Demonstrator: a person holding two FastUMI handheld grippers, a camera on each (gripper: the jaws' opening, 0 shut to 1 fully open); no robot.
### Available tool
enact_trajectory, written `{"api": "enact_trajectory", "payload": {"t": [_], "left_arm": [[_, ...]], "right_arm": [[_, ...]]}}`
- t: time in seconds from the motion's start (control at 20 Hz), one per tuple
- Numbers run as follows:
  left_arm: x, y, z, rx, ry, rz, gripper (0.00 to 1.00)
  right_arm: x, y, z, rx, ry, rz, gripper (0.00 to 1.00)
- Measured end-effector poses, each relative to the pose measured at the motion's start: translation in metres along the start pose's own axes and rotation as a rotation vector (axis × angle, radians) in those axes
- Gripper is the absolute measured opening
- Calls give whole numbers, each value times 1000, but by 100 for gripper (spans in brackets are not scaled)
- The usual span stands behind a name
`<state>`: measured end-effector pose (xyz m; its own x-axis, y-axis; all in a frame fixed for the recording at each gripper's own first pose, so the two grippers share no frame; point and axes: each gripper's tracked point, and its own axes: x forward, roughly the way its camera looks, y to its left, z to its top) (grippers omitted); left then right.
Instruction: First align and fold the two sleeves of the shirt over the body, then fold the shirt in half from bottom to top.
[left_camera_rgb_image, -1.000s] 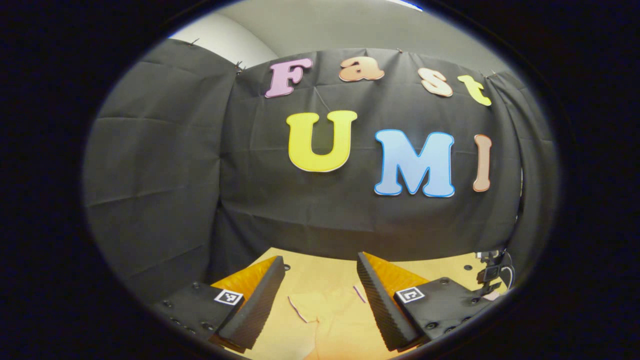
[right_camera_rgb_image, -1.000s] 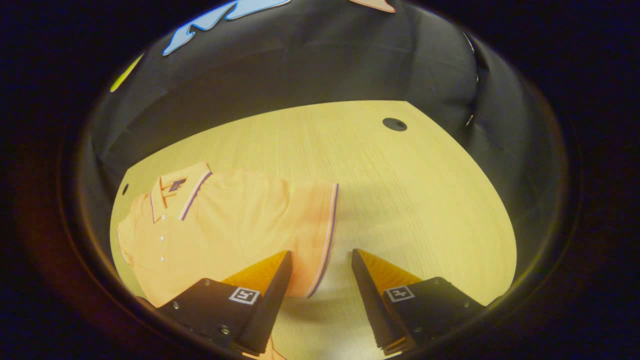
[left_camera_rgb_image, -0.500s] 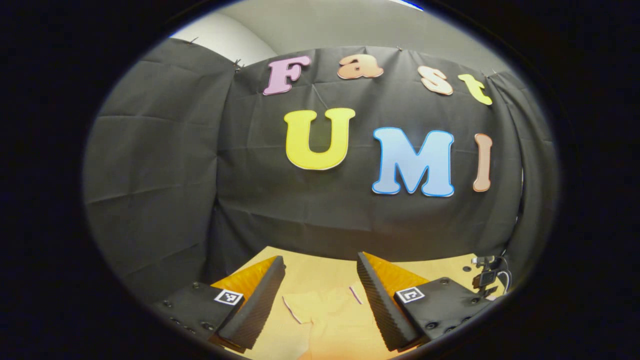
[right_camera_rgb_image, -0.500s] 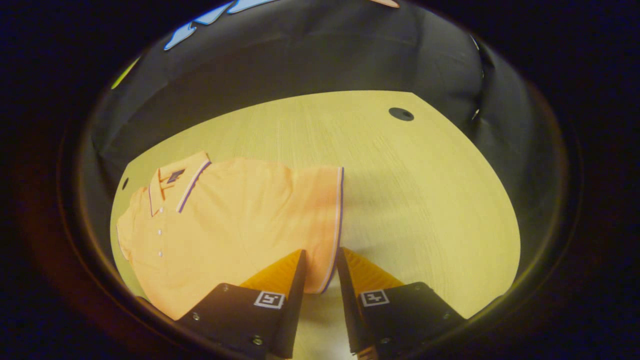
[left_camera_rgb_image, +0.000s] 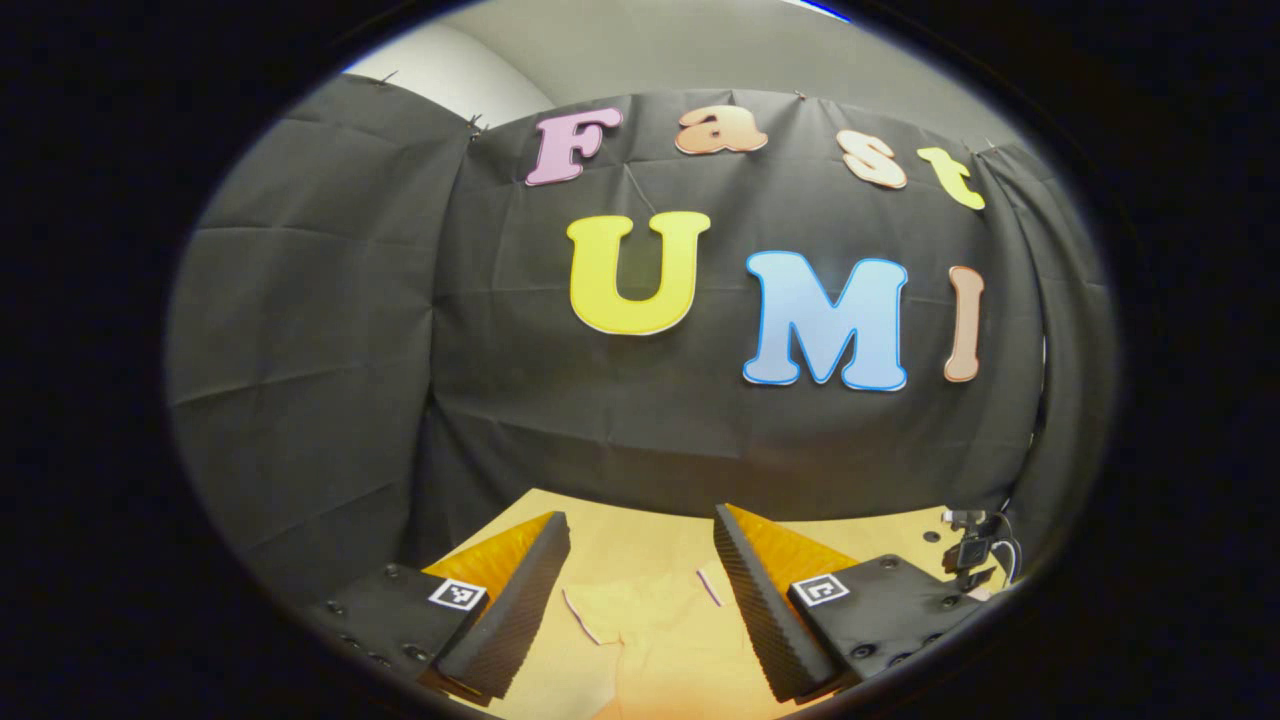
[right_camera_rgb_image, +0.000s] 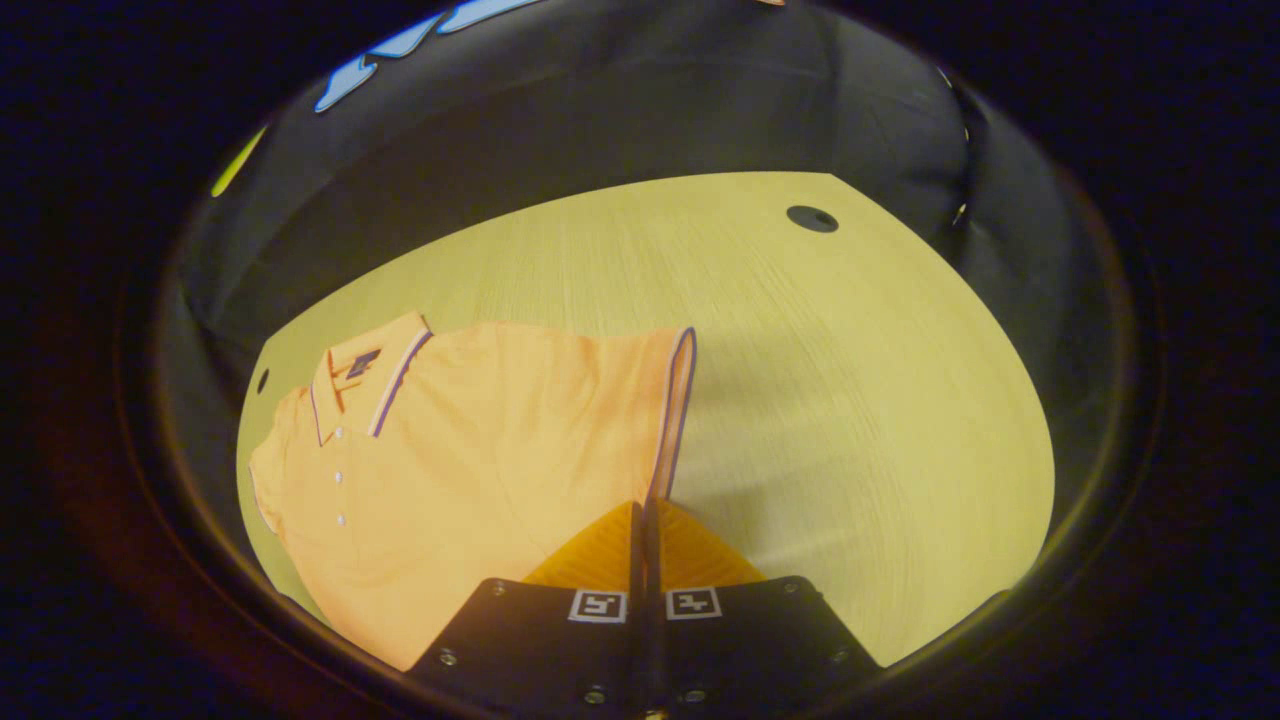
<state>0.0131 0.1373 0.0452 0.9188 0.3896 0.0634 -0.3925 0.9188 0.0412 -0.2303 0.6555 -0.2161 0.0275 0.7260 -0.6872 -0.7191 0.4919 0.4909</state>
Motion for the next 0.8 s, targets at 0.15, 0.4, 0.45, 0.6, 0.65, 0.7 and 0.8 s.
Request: {"api": "enact_trajectory", "payload": {"t": [0.15, 0.4, 0.45, 0.6, 0.65, 0.7, 0.8], "left_arm": [[0, 5, -1, -7, 1, 0, 94], [0, 14, -3, -25, 2, 4, 95], [0, 16, -5, -28, 4, 6, 94], [-1, 27, -9, -32, 13, 20, 94], [-1, 31, -11, -34, 14, 26, 94], [-2, 36, -12, -38, 16, 32, 94], [-3, 43, -14, -45, 21, 43, 94]], "right_arm": [[-8, 7, 10, -60, -22, -7, 0], [-25, 61, 38, -164, -108, 56, 0], [-29, 74, 42, -188, -121, 74, 0], [-41, 116, 51, -254, -146, 132, 0], [-43, 132, 49, -277, -149, 153, 0], [-45, 147, 48, -302, -150, 174, 0], [-47, 177, 39, -352, -137, 216, 0]]}}
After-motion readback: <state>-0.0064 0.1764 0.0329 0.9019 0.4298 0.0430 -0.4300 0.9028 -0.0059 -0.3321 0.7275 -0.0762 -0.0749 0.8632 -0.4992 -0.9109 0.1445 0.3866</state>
